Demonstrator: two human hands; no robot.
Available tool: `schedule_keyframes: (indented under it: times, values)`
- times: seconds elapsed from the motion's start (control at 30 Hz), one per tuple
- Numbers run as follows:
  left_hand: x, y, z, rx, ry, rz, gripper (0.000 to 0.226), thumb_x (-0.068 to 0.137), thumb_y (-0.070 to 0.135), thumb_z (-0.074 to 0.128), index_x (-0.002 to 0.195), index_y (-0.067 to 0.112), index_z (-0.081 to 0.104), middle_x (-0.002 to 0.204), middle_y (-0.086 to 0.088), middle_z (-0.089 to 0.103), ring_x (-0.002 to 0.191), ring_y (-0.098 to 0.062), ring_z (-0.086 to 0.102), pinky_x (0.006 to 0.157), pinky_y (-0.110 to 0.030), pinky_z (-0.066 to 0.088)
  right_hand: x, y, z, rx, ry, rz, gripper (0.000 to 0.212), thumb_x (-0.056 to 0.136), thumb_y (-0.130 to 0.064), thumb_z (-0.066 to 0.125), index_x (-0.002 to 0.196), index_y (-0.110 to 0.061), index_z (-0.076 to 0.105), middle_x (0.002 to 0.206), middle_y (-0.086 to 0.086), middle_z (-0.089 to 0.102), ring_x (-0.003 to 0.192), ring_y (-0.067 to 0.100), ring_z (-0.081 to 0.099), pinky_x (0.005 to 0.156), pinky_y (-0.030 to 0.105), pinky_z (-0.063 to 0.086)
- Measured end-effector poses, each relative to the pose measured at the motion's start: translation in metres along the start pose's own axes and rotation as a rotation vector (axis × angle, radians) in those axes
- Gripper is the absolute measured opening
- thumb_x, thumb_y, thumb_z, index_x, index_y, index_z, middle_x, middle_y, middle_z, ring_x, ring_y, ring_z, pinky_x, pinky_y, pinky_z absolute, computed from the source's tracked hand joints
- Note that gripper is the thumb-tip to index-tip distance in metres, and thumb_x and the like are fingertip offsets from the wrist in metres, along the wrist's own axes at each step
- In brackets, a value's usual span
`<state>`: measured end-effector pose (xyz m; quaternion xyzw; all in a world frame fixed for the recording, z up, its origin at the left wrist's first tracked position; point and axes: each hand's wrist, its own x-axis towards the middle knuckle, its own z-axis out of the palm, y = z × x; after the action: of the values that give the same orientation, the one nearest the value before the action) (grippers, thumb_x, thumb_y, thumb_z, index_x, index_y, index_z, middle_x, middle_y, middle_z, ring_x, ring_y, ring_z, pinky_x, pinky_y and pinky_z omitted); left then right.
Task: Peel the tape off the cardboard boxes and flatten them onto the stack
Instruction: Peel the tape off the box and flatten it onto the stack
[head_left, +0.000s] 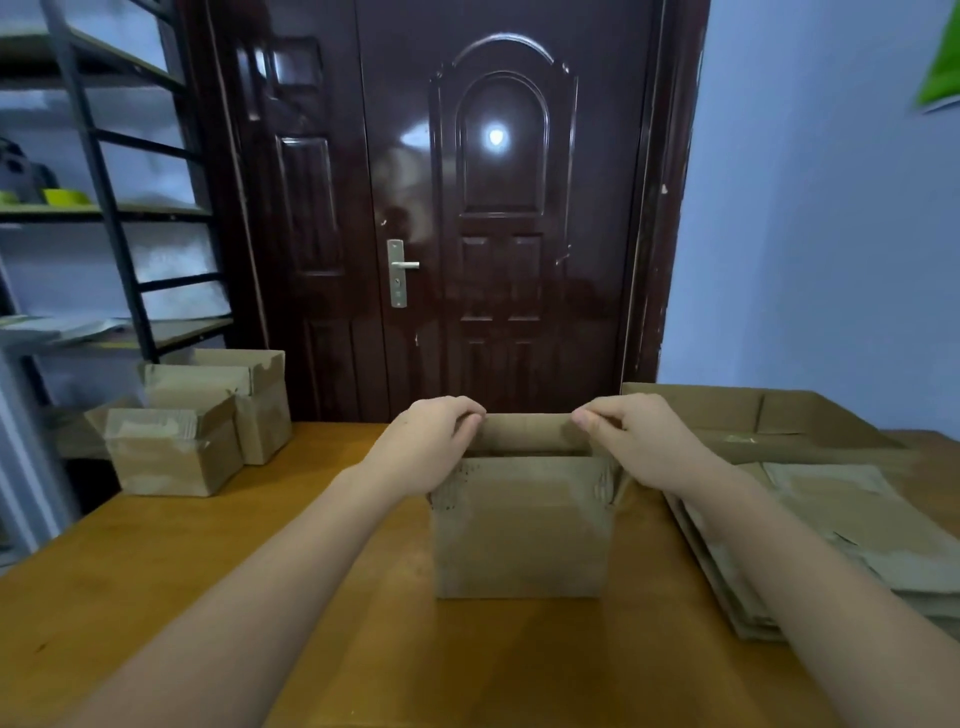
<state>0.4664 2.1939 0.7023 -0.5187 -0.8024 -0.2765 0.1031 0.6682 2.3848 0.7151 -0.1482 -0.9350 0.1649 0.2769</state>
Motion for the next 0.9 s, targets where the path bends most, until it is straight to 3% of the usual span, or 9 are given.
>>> schedule_keyframes:
  times: [0.1,0.2,0.3,0.37,0.43,0.6,0.7,0.8,0.9]
  values:
    - [-0.004,-0.014,0.005,0.033,-0.061,-0.031,0.044,0.107,0.052,0.040,0.141,0.030,0.059,0.125,0.009,0.069,0.101,-0.002,0.064,0.081,-0.021,0.050,-0.002,0.004,0.004,-0.042,-0.091,0.089,0.051,0.103,-0.056,0.038,0.131,-0.025,0.067,0.121,-0.008,0.072,0.104,0.002,0.062,0.086,0.014,0.045]
    - [-0.017,-0.029,0.012,-0.137,-0.068,-0.126,0.057,0.103,0.067,0.031,0.141,0.035,0.057,0.112,0.016,0.068,0.085,0.002,0.063,0.067,-0.011,0.048,-0.015,0.012,0.014,0.015,-0.135,0.243,0.082,0.093,-0.076,0.016,0.138,-0.023,0.060,0.113,0.011,0.074,0.102,0.014,0.068,0.082,0.015,0.044]
    - [-0.029,-0.038,0.023,-0.486,-0.069,-0.306,0.066,0.101,0.073,0.027,0.141,0.033,0.061,0.120,0.010,0.069,0.103,-0.004,0.063,0.090,-0.022,0.056,-0.029,0.013,0.030,0.154,-0.111,0.320,0.093,0.086,-0.081,0.008,0.146,-0.026,0.053,0.126,0.008,0.070,0.118,0.018,0.061,0.103,0.026,0.040]
    - [-0.036,-0.040,0.032,-0.586,-0.080,-0.368,0.063,0.101,0.073,0.026,0.134,0.038,0.066,0.109,0.007,0.074,0.095,-0.002,0.061,0.095,-0.033,0.055,-0.034,0.013,0.039,0.282,-0.033,0.381,0.088,0.087,-0.081,0.011,0.140,-0.030,0.059,0.132,0.002,0.067,0.128,0.022,0.055,0.115,0.045,0.038]
    - [-0.040,-0.039,0.036,-0.602,-0.073,-0.363,0.050,0.105,0.067,0.025,0.120,0.048,0.069,0.098,0.019,0.074,0.093,0.001,0.065,0.082,-0.021,0.046,-0.035,0.016,0.040,0.370,0.037,0.440,0.074,0.094,-0.075,0.020,0.133,-0.031,0.065,0.123,0.001,0.070,0.123,0.023,0.059,0.111,0.051,0.042]
    - [-0.040,-0.037,0.030,-0.649,-0.155,-0.311,0.033,0.103,0.064,0.033,0.129,0.056,0.051,0.118,0.042,0.059,0.117,0.018,0.050,0.093,-0.009,0.039,-0.032,0.027,0.037,0.228,-0.039,0.404,0.032,0.104,-0.038,0.052,0.133,-0.034,0.065,0.093,-0.017,0.070,0.088,0.016,0.068,0.088,0.037,0.058]
    - [-0.042,-0.043,0.027,-0.628,-0.252,-0.249,0.064,0.090,0.075,0.036,0.149,0.049,0.041,0.125,0.048,0.046,0.117,0.019,0.045,0.084,-0.003,0.038,-0.031,0.029,0.034,0.280,-0.108,0.401,0.043,0.095,-0.054,0.060,0.136,-0.042,0.059,0.109,-0.014,0.073,0.110,0.037,0.068,0.097,0.047,0.056]
    - [-0.042,-0.052,0.024,-0.556,-0.372,-0.198,0.094,0.085,0.070,0.058,0.163,0.036,0.019,0.151,0.025,0.037,0.133,0.001,0.046,0.100,-0.013,0.045,-0.032,0.031,0.028,0.261,-0.230,0.332,0.083,0.076,-0.070,0.064,0.150,-0.040,0.044,0.147,-0.007,0.055,0.137,0.019,0.051,0.109,0.033,0.041]
    - [-0.040,-0.054,0.024,-0.457,-0.472,-0.156,0.132,0.065,0.075,0.079,0.165,0.037,0.003,0.164,0.015,0.025,0.151,-0.015,0.030,0.113,-0.019,0.035,-0.032,0.030,0.025,0.138,-0.384,0.234,0.107,0.065,-0.079,0.070,0.156,-0.044,0.026,0.162,-0.009,0.034,0.146,0.017,0.038,0.117,0.039,0.038]
